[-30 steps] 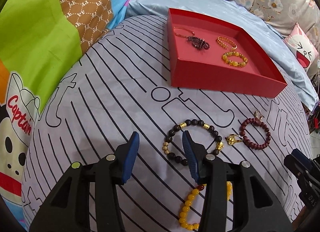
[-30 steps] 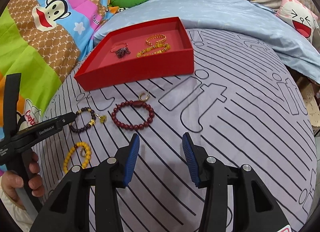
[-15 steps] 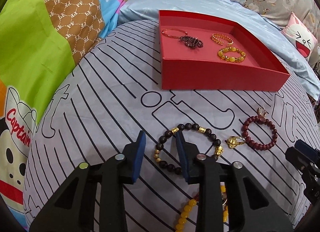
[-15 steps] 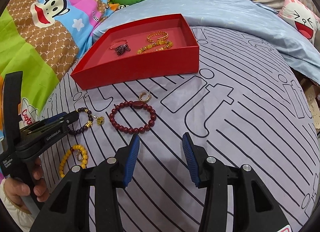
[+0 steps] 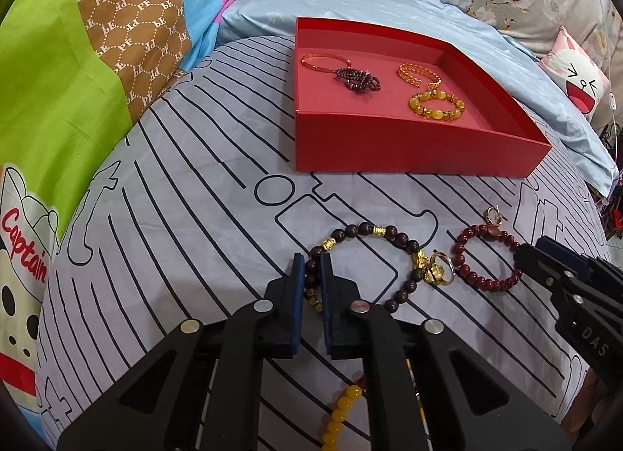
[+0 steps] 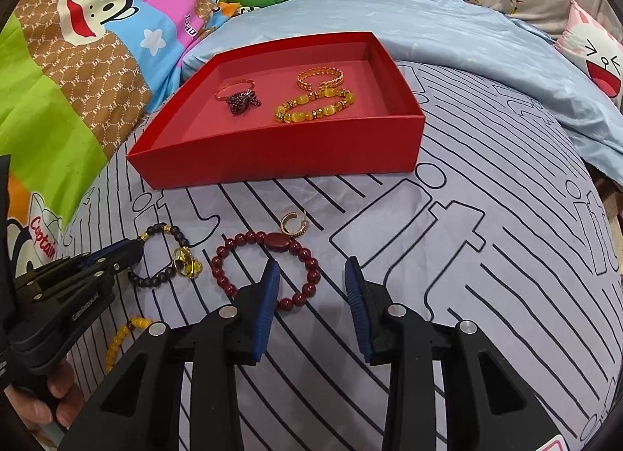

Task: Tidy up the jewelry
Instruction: 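Grasp the dark red beaded bracelet with the right tool while the left tool grasps the black-and-gold beaded bracelet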

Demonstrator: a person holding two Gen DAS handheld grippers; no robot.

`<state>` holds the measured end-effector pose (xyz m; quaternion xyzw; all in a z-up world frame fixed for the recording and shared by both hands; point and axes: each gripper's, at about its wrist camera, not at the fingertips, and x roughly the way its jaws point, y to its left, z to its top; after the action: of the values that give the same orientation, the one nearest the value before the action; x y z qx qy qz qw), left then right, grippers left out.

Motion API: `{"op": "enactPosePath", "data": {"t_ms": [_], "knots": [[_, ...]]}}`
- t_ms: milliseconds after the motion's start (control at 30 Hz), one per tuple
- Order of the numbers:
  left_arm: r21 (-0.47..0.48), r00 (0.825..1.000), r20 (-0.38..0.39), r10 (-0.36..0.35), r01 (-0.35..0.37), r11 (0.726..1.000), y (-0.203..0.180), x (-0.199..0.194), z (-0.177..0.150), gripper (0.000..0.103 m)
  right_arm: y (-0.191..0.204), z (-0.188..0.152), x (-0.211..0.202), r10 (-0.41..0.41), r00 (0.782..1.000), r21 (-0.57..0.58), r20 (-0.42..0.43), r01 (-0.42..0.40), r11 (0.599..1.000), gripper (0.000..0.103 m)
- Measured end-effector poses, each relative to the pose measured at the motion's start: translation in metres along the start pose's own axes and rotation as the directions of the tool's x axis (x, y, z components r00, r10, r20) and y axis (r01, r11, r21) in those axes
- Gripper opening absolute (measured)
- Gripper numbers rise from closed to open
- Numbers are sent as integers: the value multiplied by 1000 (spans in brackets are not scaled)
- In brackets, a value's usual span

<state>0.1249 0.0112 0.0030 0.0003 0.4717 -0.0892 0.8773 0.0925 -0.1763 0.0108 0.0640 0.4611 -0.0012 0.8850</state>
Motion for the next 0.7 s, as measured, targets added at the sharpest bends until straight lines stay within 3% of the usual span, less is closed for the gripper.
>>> {"op": "enactPosePath", "data": {"t_ms": [200,333,700], "knots": [[-3,1000,-2,-3,3,1000,0,1,0,8,4,-3,10,-25,1000,-27,-6,25,999,22],[-9,1000,-4,-10,9,1000,1,1,0,8,4,-5,10,-29,1000,-35,-5,29,999,9],[-27,998,-32,-53,52,998,0,-5,-5,8,-6,-22,-12,6,1000,4,-9,-6,1000,8]]}}
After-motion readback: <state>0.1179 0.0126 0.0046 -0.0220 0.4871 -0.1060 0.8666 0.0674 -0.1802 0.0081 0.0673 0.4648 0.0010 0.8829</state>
